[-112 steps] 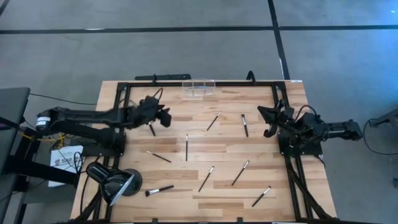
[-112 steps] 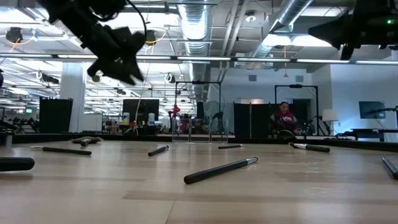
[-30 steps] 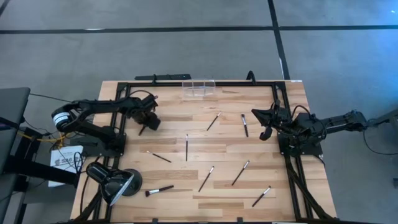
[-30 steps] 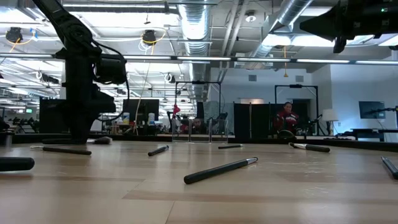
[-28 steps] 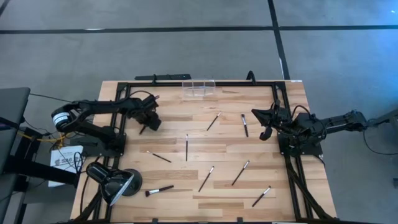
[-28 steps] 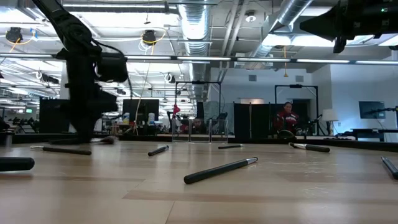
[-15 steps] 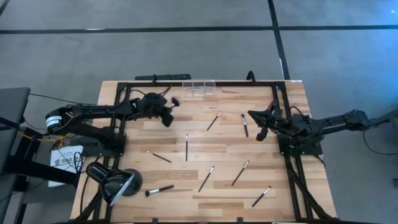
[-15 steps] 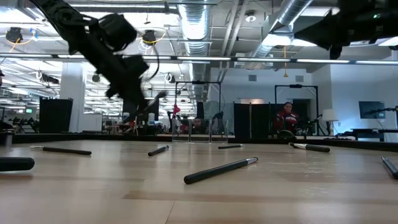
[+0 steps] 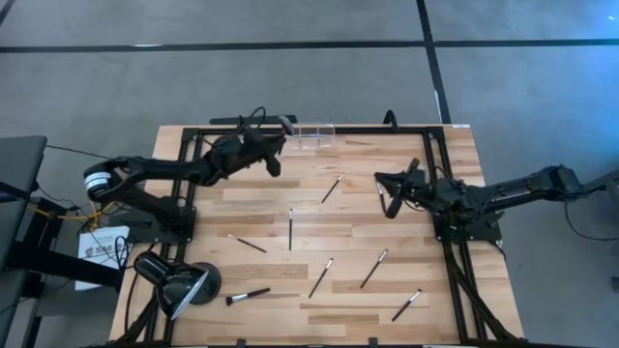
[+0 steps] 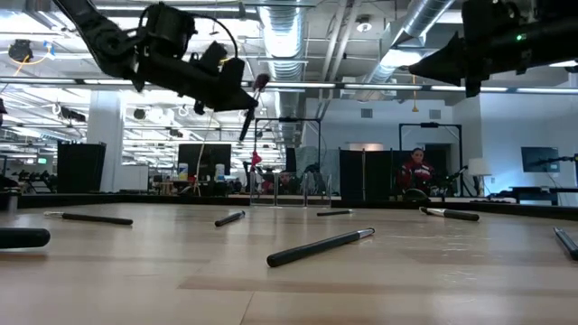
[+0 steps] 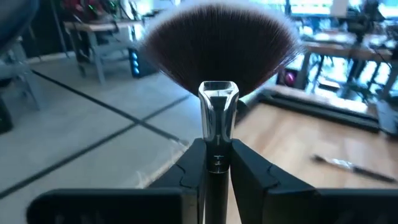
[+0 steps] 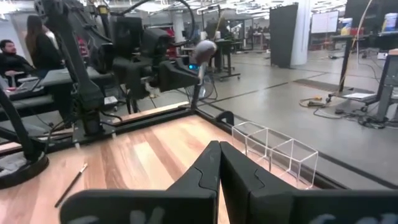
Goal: Sort items
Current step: Put the highlighter brush into the left section of the transparent organizer
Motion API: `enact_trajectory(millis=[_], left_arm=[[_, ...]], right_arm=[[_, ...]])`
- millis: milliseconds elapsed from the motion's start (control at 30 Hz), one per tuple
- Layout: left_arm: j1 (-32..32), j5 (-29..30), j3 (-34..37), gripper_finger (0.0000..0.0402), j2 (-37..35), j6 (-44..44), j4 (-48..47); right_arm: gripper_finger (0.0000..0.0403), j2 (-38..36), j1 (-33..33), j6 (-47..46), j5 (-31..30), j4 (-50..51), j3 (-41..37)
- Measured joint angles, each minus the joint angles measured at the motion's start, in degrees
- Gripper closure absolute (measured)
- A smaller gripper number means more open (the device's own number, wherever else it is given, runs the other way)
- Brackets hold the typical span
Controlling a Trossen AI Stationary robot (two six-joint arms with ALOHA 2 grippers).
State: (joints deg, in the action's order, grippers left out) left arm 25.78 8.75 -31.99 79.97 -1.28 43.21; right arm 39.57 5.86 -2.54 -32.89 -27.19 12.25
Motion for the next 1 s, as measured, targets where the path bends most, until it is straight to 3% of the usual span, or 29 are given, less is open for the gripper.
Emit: enact_trajectory(millis=[400,1000], left_arm=[[6.52,0.02,-0.22,0.0348,17.35,3.50,26.67],[10.05,-1.63,-9.25,0.0347,28.00,6.25,27.59]], right_arm=[[0.0403,3.96,-0.09,4.51,-0.08,-3.49,0.00],[0.0403,3.94,-2.60,4.52,0.07,-3.26,0.00]])
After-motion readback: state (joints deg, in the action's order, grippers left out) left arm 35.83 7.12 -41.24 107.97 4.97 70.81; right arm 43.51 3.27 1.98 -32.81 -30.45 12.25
